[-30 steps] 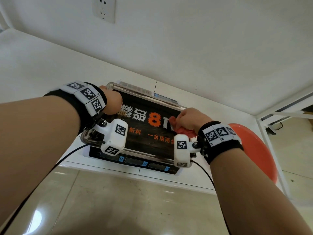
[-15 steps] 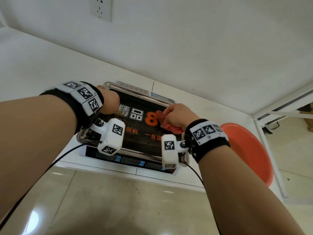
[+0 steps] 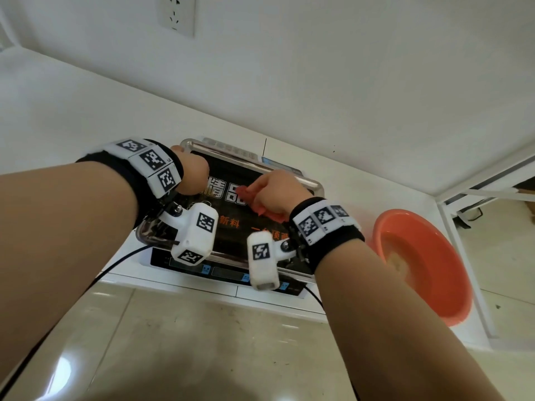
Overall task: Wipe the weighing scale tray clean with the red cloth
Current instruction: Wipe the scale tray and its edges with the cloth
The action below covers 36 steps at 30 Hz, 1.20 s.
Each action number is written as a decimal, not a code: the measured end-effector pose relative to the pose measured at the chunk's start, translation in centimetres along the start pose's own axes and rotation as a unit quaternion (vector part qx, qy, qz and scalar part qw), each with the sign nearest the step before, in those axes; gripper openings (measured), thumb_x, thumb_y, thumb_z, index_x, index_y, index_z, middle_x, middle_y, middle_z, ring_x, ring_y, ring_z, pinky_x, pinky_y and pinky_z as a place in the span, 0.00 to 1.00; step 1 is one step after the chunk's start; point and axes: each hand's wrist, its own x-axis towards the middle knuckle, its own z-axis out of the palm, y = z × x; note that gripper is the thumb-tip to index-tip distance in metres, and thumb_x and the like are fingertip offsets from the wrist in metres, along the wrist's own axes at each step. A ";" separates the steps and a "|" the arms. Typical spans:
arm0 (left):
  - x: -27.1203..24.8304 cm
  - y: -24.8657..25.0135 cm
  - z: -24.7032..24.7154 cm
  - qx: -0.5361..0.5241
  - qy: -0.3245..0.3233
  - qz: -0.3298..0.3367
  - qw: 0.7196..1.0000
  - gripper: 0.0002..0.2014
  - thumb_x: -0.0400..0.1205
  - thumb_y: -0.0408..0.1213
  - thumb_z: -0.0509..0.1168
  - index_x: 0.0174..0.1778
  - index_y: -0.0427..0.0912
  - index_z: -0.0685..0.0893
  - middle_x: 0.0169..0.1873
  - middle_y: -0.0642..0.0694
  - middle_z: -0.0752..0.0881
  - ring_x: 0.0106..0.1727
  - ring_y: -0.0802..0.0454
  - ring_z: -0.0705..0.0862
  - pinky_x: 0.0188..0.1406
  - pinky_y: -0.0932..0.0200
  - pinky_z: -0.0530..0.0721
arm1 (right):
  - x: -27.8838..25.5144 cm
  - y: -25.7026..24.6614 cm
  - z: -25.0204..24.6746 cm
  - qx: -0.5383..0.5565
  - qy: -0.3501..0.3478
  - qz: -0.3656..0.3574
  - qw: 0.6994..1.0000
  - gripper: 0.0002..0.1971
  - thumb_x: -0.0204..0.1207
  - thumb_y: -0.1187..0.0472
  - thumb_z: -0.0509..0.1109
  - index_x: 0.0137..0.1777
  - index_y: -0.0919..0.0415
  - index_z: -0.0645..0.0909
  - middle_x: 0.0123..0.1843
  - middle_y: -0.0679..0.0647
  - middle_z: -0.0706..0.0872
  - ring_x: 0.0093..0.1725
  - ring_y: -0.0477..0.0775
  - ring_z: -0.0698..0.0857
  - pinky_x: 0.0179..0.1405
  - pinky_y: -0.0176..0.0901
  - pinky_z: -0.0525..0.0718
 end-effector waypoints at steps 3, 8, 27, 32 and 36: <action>0.2 -0.3 0.3 -0.003 -0.005 0.001 1.000 0.21 0.86 0.35 0.52 0.76 0.46 0.72 0.76 0.43 0.70 0.80 0.43 0.64 0.76 0.50 0.62 | 0.7 1.9 -2.0 -0.014 0.076 0.011 0.997 0.11 0.79 0.46 0.71 0.51 0.52 0.88 0.47 0.52 0.92 0.36 0.54 0.84 0.39 0.51 0.83; 0.2 -0.4 0.3 0.014 -0.002 0.008 1.000 0.20 0.85 0.34 0.53 0.74 0.46 0.73 0.76 0.43 0.71 0.79 0.42 0.64 0.75 0.49 0.63 | 0.2 5.7 -3.4 -0.132 0.109 0.091 0.981 0.22 0.83 0.40 0.65 0.48 0.59 0.88 0.39 0.57 0.93 0.40 0.58 0.92 0.50 0.52 0.92; 1.3 0.0 0.6 0.012 0.022 0.055 0.998 0.18 0.85 0.35 0.51 0.67 0.42 0.79 0.59 0.46 0.82 0.69 0.47 0.76 0.77 0.50 0.67 | -1.7 7.0 -3.0 -0.239 0.006 0.122 0.963 0.13 0.84 0.54 0.65 0.56 0.63 0.83 0.46 0.59 0.90 0.45 0.59 0.89 0.47 0.47 0.88; 2.0 -0.2 0.7 0.022 0.007 0.067 0.997 0.17 0.85 0.34 0.52 0.65 0.39 0.81 0.47 0.48 0.77 0.51 0.52 0.74 0.54 0.60 0.68 | -2.1 8.5 -4.6 -0.026 0.083 0.089 0.992 0.10 0.81 0.54 0.69 0.44 0.61 0.82 0.37 0.58 0.88 0.35 0.57 0.87 0.41 0.52 0.90; 2.0 0.1 0.8 0.036 0.013 0.069 0.997 0.17 0.85 0.33 0.52 0.66 0.38 0.80 0.46 0.48 0.77 0.50 0.52 0.73 0.52 0.61 0.67 | -2.0 8.9 -4.1 -0.094 0.096 0.106 0.985 0.15 0.82 0.48 0.65 0.44 0.59 0.82 0.41 0.58 0.91 0.37 0.57 0.87 0.44 0.53 0.89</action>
